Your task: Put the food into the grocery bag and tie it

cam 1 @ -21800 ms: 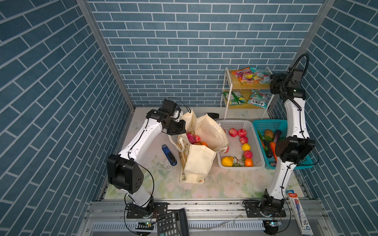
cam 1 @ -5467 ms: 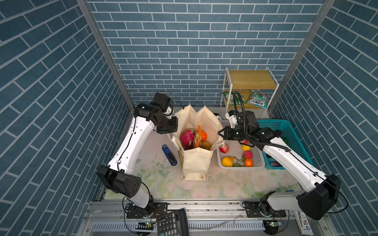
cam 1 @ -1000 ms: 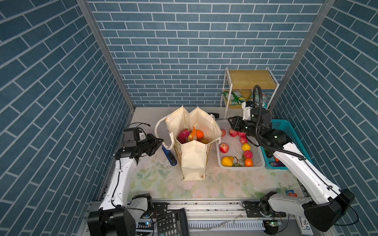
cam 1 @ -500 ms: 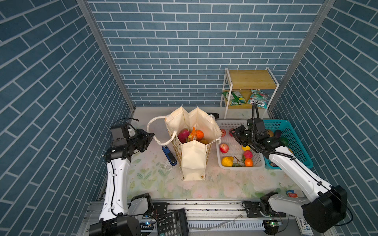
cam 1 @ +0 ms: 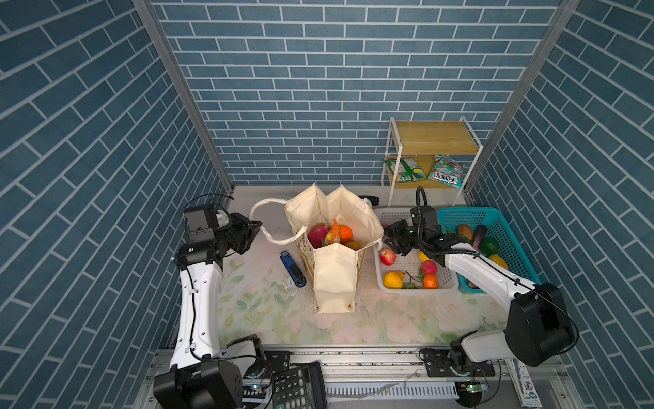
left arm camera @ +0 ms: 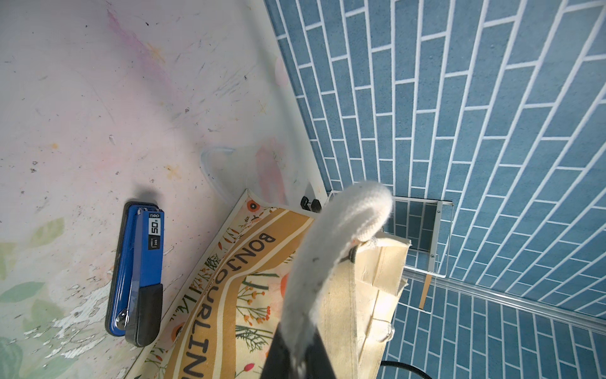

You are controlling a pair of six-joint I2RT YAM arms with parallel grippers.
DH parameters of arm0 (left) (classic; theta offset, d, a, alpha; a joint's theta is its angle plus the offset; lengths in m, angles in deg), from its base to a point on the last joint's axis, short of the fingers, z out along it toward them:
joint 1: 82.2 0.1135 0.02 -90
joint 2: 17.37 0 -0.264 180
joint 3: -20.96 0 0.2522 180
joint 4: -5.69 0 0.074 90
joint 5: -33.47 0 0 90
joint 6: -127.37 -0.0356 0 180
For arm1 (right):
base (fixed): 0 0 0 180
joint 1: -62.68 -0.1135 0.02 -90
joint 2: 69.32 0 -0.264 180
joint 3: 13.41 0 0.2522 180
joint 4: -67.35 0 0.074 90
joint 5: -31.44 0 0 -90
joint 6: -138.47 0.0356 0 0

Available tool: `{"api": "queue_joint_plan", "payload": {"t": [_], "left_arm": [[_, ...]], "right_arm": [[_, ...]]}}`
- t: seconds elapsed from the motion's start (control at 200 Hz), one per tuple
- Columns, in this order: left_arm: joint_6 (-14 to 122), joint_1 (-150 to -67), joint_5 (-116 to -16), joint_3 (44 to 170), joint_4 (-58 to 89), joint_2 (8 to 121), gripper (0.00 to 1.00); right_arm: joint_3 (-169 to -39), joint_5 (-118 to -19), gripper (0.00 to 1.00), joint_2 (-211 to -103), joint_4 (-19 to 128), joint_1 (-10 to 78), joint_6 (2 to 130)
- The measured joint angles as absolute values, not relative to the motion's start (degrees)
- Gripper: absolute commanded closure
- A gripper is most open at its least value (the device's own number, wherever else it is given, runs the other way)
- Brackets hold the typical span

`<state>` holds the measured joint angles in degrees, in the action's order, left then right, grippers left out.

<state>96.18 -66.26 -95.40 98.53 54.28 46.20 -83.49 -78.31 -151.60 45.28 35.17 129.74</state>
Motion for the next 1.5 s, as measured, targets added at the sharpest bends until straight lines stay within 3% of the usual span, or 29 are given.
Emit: {"api": "queue_joint_plan", "payload": {"t": [0.285,0.49,0.745,1.075,1.29,1.501], "left_arm": [[97.18,-66.19,-96.49,98.56,53.17,47.79,1.00],[97.64,-66.19,-96.71,98.56,52.73,47.79,1.00],[98.19,-66.19,-96.86,98.56,51.59,47.79,1.00],[98.45,-66.17,-97.21,98.56,51.22,47.79,1.00],[98.45,-66.08,-97.54,98.56,51.22,47.79,1.00],[98.45,-66.04,-97.59,98.56,50.94,48.03,1.00]], "right_arm": [[-83.49,-82.75,0.43,-154.66,51.29,33.67,131.27],[-83.73,-84.98,0.41,-154.93,55.18,33.56,131.32],[-83.90,-87.29,0.52,-157.59,59.00,33.10,132.52],[-83.77,-88.67,0.81,-159.03,60.16,33.49,133.33],[-84.12,-85.26,0.89,-150.90,50.56,36.03,126.22],[-84.75,-81.72,0.91,-143.52,44.99,38.47,118.49]]}}
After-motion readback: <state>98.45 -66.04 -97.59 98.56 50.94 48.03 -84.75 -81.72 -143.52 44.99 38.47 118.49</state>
